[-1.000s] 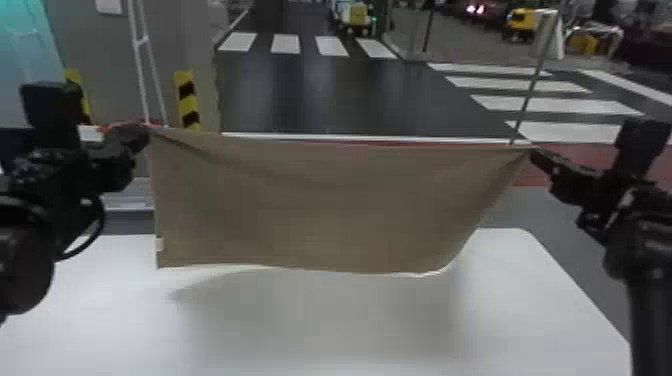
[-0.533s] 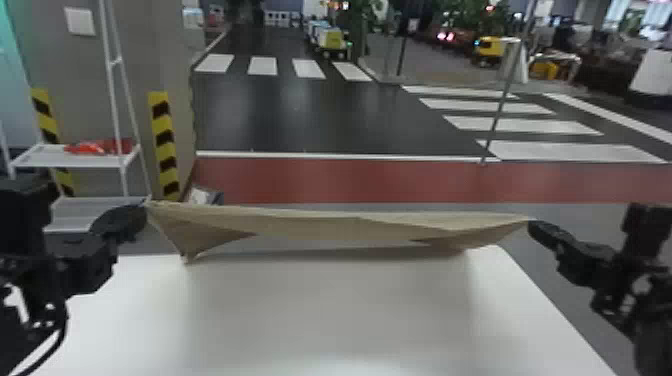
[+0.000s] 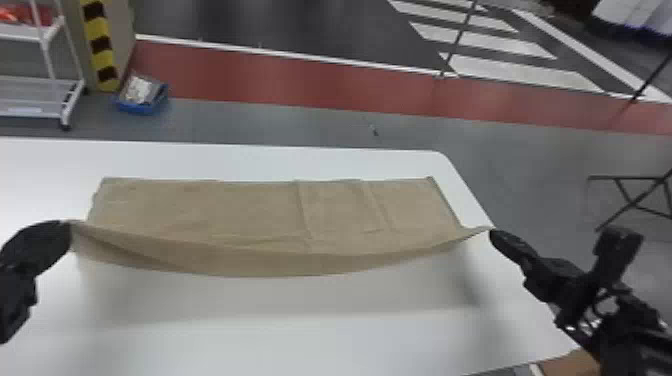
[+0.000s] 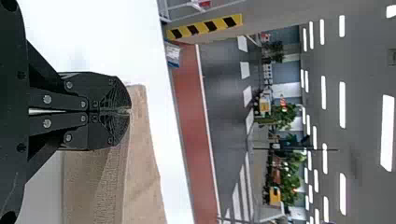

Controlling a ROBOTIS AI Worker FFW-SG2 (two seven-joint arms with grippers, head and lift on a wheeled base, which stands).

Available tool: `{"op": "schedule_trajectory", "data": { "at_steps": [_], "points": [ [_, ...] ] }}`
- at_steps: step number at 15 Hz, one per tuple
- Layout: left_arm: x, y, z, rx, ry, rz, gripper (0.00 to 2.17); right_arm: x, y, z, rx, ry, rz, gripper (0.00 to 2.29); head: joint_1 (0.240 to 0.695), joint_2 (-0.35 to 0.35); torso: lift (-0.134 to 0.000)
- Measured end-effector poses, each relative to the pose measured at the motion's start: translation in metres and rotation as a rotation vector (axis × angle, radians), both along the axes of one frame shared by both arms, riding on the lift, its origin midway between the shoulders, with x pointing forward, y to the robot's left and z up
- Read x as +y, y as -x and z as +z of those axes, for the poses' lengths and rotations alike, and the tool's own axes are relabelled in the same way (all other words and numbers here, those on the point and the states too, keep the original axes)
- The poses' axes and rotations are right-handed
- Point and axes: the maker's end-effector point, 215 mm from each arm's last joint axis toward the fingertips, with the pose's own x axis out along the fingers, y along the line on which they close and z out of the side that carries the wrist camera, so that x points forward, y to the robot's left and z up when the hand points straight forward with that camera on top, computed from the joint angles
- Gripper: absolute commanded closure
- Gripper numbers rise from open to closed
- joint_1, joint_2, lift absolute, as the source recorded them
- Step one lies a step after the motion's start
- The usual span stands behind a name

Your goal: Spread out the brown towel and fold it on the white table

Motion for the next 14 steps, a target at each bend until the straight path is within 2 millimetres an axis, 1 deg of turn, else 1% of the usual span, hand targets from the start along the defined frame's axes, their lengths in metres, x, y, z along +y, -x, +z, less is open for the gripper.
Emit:
{"op": "schedule_trajectory", "data": {
  "at_steps": [1, 3, 5, 7, 10, 11, 13, 14],
  "points": [
    [0.003, 0.013, -0.009, 0.034, -0.013, 0.012, 1.65, 0.0, 0.01, -0.005, 0.019, -0.008, -0.001, 1.6, 0.695, -0.316, -0.124],
    [0.01, 0.034, -0.021, 0.092, -0.033, 0.035, 1.65, 0.004, 0.027, -0.014, 0.058, -0.04, 0.001, 1.6, 0.695, -0.322, -0.124],
    [0.018, 0.053, -0.026, 0.137, -0.057, 0.064, 1.65, 0.009, 0.045, -0.017, 0.082, -0.068, -0.001, 1.6, 0.695, -0.321, -0.124],
    [0.028, 0.072, -0.026, 0.182, -0.083, 0.094, 1.65, 0.016, 0.058, -0.012, 0.087, -0.079, 0.012, 1.6, 0.695, -0.317, -0.124],
    [0.033, 0.09, -0.017, 0.226, -0.107, 0.104, 1.65, 0.014, 0.064, -0.007, 0.109, -0.091, 0.006, 1.6, 0.695, -0.317, -0.124],
    [0.033, 0.093, -0.015, 0.233, -0.11, 0.103, 1.65, 0.013, 0.064, -0.005, 0.112, -0.091, 0.004, 1.6, 0.695, -0.321, -0.124],
    [0.034, 0.092, -0.013, 0.232, -0.114, 0.107, 1.65, 0.013, 0.061, -0.001, 0.11, -0.084, 0.005, 1.6, 0.695, -0.319, -0.124],
    [0.037, 0.084, -0.014, 0.224, -0.116, 0.114, 1.65, 0.015, 0.053, 0.003, 0.108, -0.08, 0.007, 1.59, 0.695, -0.31, -0.124]
  ]
}}
